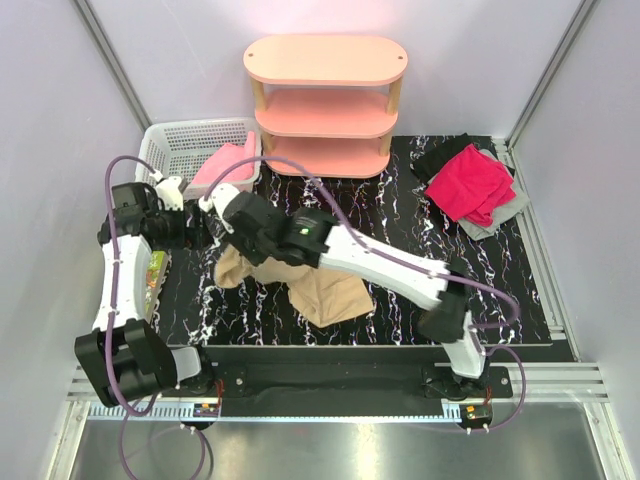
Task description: Fold and stack the t-shirts
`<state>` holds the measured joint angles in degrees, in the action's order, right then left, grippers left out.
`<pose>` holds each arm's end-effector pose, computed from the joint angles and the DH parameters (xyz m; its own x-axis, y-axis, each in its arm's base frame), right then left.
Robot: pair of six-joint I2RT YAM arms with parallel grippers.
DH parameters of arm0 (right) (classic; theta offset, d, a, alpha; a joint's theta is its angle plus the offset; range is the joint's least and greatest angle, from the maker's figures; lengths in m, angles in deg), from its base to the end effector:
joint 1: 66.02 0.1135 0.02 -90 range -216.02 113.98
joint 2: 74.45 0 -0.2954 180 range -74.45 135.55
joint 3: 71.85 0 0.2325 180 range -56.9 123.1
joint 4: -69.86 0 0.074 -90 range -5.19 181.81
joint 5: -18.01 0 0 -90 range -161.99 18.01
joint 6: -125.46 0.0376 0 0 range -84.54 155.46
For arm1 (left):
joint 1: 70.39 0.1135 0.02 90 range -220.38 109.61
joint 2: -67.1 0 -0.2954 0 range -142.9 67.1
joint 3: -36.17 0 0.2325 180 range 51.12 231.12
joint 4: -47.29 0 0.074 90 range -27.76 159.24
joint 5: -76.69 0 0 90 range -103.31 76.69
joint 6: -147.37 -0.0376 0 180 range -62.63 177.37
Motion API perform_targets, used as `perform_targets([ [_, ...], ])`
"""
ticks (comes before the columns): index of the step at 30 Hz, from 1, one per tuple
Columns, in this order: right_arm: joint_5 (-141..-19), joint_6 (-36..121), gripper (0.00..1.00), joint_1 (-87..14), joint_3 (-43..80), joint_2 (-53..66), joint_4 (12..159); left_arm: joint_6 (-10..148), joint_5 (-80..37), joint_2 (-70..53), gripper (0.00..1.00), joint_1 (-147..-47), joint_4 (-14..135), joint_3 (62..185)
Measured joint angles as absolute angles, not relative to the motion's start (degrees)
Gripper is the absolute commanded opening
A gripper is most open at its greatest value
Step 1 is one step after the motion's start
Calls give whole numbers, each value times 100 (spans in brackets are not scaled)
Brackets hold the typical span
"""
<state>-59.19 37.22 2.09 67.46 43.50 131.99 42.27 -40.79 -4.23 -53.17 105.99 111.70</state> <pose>0.1788 0.4226 0.3869 -0.2692 -0.5897 -0.7614 -0.8344 0.5376 -0.1213 0.2149 0.0485 0.3230 -0.7525 0.0087 -0.6585 0.1961 0.9575 -0.2114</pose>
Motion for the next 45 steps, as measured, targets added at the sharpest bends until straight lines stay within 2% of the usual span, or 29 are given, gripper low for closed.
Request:
perform_targets([
  [4,-5775,3679,1,537,7465,3605,13503,4245,-4095,-320,92,-5448,10581,11146],
  [10,-5093,3322,1,611,8818,3391,14012,4370,-4095,-261,93,-5722,10555,11111],
  [19,-4247,3005,0,607,8332,3161,14276,4658,-4077,43,93,-6570,10542,10995],
  [23,-4203,2789,0,609,8676,3257,14314,4761,-4097,34,93,-6926,10542,10993],
  [32,-3930,1921,0,944,10000,3139,13306,4872,-4040,32,93,-6937,10535,10976],
  [37,-3856,1711,0,1062,10254,2864,12617,4947,-4040,84,93,-6937,10535,10958],
  [41,-3799,1696,0,1092,10474,3183,12329,4982,-4029,285,93,-6937,10507,10919],
  [45,-3600,1628,0,1064,10201,3550,12414,4995,-4025,583,93,-6908,10503,10794],
])
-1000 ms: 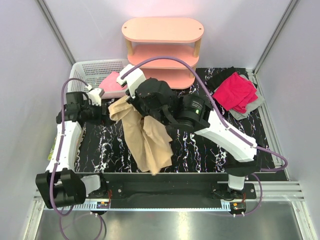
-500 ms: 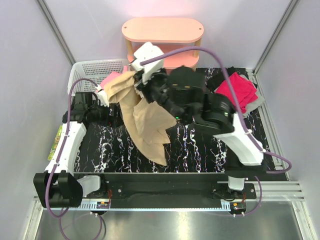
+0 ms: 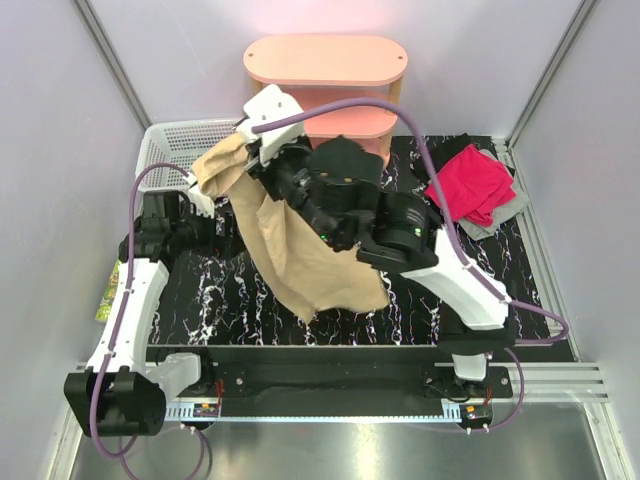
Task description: Fold and stack the t-shirts
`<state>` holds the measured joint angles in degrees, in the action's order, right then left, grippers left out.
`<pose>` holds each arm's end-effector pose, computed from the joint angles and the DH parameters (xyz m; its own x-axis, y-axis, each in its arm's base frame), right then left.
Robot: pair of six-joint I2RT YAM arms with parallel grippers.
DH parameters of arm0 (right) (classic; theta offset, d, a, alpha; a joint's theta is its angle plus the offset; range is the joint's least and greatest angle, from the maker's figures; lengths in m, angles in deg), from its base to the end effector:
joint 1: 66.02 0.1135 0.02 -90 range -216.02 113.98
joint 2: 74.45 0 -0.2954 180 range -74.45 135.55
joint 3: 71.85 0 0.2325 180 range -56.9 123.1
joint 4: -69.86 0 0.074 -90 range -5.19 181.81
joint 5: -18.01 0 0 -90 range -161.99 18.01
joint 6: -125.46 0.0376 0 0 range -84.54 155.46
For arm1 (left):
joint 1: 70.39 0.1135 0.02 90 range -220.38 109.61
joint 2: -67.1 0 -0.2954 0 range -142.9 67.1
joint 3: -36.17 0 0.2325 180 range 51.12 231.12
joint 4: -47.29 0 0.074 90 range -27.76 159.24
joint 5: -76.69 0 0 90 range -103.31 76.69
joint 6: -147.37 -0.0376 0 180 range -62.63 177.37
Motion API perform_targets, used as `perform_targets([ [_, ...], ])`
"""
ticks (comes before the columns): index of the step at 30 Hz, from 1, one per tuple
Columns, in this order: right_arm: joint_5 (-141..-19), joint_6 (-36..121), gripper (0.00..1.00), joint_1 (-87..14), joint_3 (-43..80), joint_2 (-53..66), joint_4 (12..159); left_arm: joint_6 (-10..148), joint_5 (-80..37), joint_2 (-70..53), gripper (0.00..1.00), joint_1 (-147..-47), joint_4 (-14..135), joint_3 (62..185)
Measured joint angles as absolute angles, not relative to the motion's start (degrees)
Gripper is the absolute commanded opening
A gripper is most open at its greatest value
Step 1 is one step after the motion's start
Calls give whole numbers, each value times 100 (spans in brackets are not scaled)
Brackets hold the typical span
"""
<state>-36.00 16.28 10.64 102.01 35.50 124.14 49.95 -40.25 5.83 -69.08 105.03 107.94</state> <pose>0.0967 0.3121 0.6175 0.2512 -0.0928 -0.9635 -0.6046 0.7622 -0.2311 0.1800 -0.0129 0.3360 -0.6908 0.0994 -0.7162 0.3795 0.8929 -0.2422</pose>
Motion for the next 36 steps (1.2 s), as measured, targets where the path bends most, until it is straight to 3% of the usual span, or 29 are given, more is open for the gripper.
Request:
perform_targets([
  [6,-3003,1648,0,511,9373,3382,12812,4995,-4149,701,93,-6873,10490,10783],
  [13,-2463,1967,0,-411,8072,2184,13157,4883,-4484,716,91,-7123,10570,10783],
  [20,-2341,2186,0,-615,7655,1395,13142,4654,-4007,539,90,-9149,10614,10670],
  [36,-2667,2649,0,-1087,6448,1343,13280,4361,-1439,-1997,82,-13323,10494,11870],
])
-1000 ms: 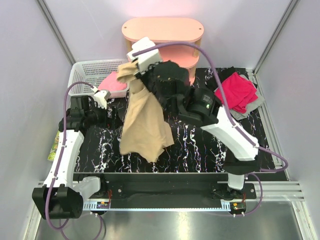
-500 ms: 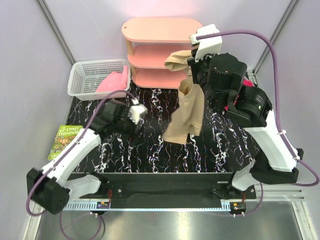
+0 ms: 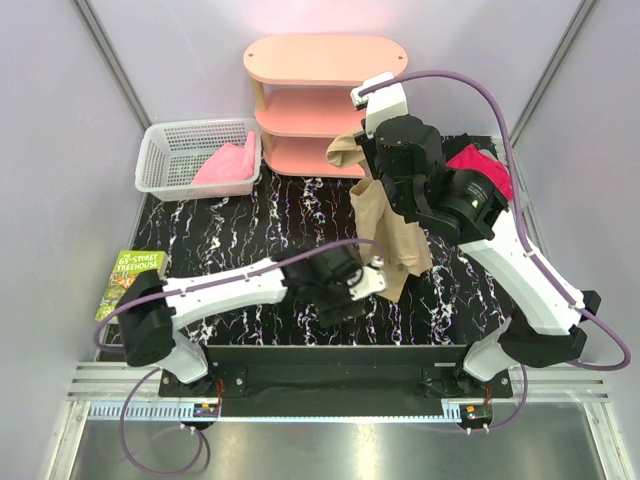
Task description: Fold and stack the t-shirts
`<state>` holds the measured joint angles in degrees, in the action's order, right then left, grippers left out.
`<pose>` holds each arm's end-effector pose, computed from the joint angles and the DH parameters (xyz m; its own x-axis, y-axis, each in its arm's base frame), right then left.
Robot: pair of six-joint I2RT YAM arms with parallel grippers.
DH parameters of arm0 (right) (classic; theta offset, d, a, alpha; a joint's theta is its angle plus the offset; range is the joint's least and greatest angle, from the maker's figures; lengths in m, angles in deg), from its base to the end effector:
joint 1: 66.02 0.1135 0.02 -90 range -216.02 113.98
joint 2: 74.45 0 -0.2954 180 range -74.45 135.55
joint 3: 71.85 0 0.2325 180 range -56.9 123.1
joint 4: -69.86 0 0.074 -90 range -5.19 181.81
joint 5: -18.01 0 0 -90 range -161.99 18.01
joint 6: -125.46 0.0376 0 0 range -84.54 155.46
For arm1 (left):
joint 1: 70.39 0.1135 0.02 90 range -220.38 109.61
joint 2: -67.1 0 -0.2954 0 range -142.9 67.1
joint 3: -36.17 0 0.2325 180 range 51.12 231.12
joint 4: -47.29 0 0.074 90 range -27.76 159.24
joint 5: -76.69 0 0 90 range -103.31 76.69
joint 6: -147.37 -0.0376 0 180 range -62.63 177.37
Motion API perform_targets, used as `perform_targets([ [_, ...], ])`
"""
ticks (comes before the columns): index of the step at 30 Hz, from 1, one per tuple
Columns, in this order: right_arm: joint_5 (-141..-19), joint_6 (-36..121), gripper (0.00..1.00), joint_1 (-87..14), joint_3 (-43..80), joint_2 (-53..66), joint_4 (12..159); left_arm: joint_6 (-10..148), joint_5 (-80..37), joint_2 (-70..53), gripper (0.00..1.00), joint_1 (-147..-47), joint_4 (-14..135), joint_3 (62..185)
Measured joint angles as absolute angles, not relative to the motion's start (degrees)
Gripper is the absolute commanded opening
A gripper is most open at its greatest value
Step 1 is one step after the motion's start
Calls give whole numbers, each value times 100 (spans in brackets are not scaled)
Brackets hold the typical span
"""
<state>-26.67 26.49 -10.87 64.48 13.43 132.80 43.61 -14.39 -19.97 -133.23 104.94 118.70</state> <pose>0.1708 0.1985 0.5576 -0.1126 -0.3536 -0.9286 -0.2037 0.9229 -0.3267 0.1312 -0.2572 0.2914 -0.1796 0.8711 -0.4571 0.9640 0.2485 0.0948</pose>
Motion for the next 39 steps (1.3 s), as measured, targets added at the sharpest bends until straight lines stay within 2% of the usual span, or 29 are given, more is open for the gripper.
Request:
perform_targets([
  [5,-2780,2697,0,-1312,6276,1264,13273,4363,-1052,-2692,83,-13763,10310,12433],
  [9,-2916,2767,0,-1574,6090,1137,13275,4337,-547,-2976,88,-13767,9836,12490],
  [16,-3115,2846,0,-1745,5924,982,13271,4400,98,-3999,88,-13671,9150,13087],
  [27,-3252,2999,0,-1758,5533,783,13271,4918,-335,-5177,89,-13400,9261,14818],
  [39,-3268,2997,0,-1882,5358,691,13264,5172,-1052,-5470,88,-13501,9622,14895],
])
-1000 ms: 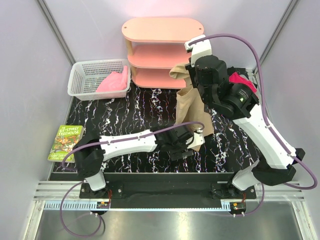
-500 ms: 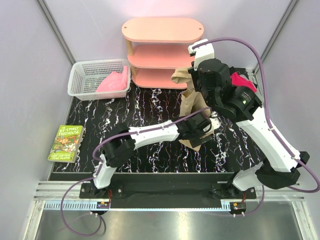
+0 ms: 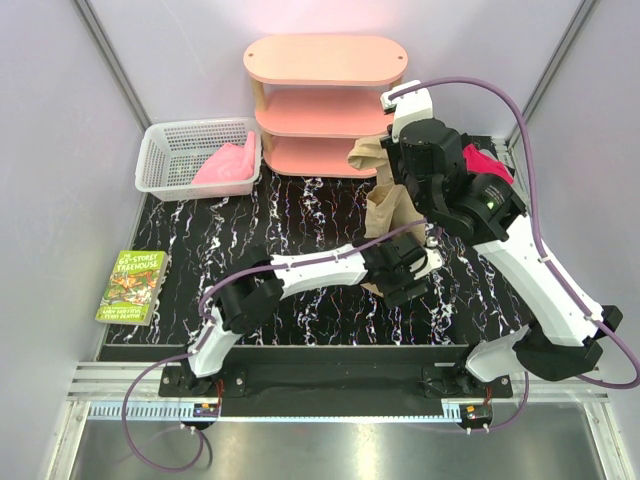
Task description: Fold and stack the t-shirts
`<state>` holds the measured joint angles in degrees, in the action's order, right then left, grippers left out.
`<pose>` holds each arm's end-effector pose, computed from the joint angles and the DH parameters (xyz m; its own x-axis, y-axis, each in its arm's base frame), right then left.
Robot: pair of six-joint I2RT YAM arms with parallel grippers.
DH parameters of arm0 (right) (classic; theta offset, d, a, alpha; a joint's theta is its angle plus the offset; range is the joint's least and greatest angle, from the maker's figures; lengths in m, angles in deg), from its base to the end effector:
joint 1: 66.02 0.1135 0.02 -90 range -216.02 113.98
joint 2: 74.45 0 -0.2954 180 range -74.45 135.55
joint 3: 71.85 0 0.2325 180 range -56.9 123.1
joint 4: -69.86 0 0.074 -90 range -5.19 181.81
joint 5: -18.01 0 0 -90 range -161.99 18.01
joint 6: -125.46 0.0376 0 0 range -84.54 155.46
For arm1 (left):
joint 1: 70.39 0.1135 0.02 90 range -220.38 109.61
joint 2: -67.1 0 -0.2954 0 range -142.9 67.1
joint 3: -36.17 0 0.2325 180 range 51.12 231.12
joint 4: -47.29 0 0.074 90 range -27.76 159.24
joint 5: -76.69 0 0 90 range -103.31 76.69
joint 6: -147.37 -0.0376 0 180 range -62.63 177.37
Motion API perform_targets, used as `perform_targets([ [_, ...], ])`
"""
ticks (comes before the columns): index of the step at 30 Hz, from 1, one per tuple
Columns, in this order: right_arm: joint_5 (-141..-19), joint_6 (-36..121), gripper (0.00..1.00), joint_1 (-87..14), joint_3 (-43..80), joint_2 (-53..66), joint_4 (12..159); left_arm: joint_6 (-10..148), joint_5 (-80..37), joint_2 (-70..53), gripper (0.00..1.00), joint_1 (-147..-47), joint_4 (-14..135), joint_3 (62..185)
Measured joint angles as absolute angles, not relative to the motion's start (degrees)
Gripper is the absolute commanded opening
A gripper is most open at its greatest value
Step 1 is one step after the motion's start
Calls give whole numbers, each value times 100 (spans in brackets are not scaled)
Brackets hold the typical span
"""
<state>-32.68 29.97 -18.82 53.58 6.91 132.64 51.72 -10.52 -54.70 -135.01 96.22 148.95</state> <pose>0.1808 0.1601 0.5342 -0.2016 -0.3267 -0.9234 -0.1801 0.9390 -0.2929 0.2007 -0.4189 0.2336 -0.2738 0.8065 -0.5240 0.9228 0.3739 0.0933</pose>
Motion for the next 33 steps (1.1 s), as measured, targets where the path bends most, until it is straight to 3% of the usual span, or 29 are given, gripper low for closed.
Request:
perform_targets([
  [19,-3416,3038,0,-1907,5297,683,13177,5312,-1483,-5894,83,-13610,9786,14884],
  [23,-3423,3073,0,-1907,5233,648,13151,5294,-1592,-5968,68,-13573,9882,15006],
  [28,-3464,3097,0,-1907,5213,623,13133,5279,-1660,-6047,33,-13514,9923,15139],
  [33,-3515,3123,0,-1907,5205,604,13131,5248,-1749,-6058,11,-13439,9947,15163],
])
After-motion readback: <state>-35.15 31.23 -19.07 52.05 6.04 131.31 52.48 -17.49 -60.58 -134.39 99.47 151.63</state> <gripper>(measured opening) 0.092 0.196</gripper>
